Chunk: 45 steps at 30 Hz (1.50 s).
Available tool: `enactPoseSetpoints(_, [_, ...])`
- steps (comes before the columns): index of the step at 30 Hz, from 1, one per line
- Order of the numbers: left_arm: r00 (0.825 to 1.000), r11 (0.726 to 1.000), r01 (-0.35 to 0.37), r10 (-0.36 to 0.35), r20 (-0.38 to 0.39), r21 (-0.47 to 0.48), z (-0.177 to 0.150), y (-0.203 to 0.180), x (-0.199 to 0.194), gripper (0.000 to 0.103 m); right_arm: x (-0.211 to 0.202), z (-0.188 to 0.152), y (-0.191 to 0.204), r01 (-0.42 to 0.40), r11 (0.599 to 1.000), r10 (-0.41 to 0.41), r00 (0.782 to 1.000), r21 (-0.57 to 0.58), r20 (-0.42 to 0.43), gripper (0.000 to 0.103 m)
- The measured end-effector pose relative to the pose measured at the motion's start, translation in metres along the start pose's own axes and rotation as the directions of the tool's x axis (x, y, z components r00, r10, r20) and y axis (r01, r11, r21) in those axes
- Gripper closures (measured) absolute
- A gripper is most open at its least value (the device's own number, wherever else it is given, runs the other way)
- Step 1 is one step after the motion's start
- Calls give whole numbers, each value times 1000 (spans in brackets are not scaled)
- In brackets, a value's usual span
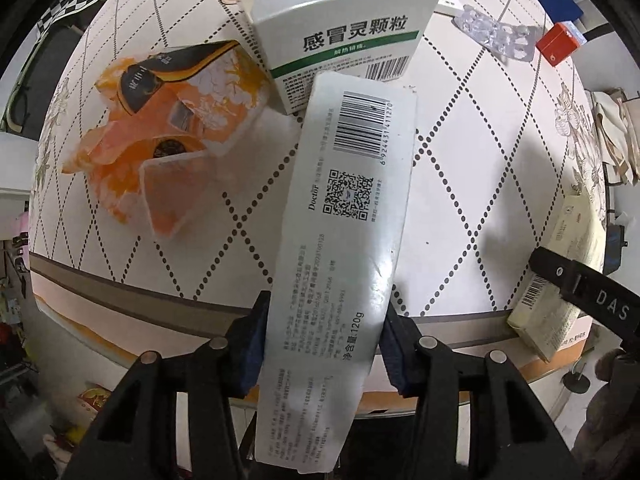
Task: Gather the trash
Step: 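Carry both boxes over the trash bin and open both grippers to drop them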
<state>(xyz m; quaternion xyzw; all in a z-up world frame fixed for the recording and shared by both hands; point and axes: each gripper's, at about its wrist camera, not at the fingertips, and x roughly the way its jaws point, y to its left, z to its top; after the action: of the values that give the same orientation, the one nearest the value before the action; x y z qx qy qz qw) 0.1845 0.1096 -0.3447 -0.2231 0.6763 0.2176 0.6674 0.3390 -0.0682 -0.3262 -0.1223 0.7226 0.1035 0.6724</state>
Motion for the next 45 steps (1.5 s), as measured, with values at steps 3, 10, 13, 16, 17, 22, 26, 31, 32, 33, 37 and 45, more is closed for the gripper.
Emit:
enactPoseSetpoints(3, [1000, 1000, -1, 1, 20, 2, -6, 4, -13, 58, -5, -3, -2, -21, 1000, 21, 1000, -17, 19, 20])
enactPoseSetpoints(10, [995, 999, 20, -22, 94, 29, -31, 28, -56, 59, -36, -35, -25, -47, 998, 52, 992, -43, 114, 21])
enactPoseSetpoints(13, [989, 998, 44, -51, 136, 55, -54, 36, -80, 59, -63, -59, -31, -54, 996, 65, 983, -66, 171, 21])
enactPoseSetpoints(16, [979, 994, 69, -84, 185, 89, -83, 46, -108, 59, -87, -87, -35, -67, 996, 80, 970, -60, 228, 21])
enactPoseSetpoints(17, [975, 992, 79, -97, 198, 97, -91, 39, -116, 59, -94, -97, -37, -76, 996, 87, 965, -53, 247, 21])
enactPoseSetpoints(22, [950, 981, 153, -179, 255, 118, -143, 49, -139, 59, -123, -154, -31, -118, 992, 124, 947, -39, 296, 21])
enactPoseSetpoints(26, [945, 973, 210, -227, 238, 95, -171, 68, -124, 59, -114, -207, -8, -139, 989, 149, 948, -53, 280, 21])
enactPoseSetpoints(31, [965, 975, 220, -223, 136, 38, -194, 91, -69, 59, -58, -270, 18, -184, 982, 190, 968, -48, 164, 21])
enactPoseSetpoints(32, [970, 976, 217, -218, 108, 21, -200, 100, -50, 59, -46, -275, 21, -183, 982, 188, 971, -47, 147, 21])
enactPoseSetpoints(33, [972, 976, 215, -216, 90, 13, -203, 105, -37, 59, -27, -280, 27, -186, 981, 191, 974, -51, 122, 21])
enactPoseSetpoints(37, [983, 982, 185, -185, 4, -33, -210, 124, 43, 60, 56, -295, 48, -184, 981, 186, 982, -60, 34, 21])
enactPoseSetpoints(45, [959, 969, 218, -235, -160, -115, -202, 137, 213, 59, 213, -289, 67, -219, 974, 214, 972, -54, -94, 21])
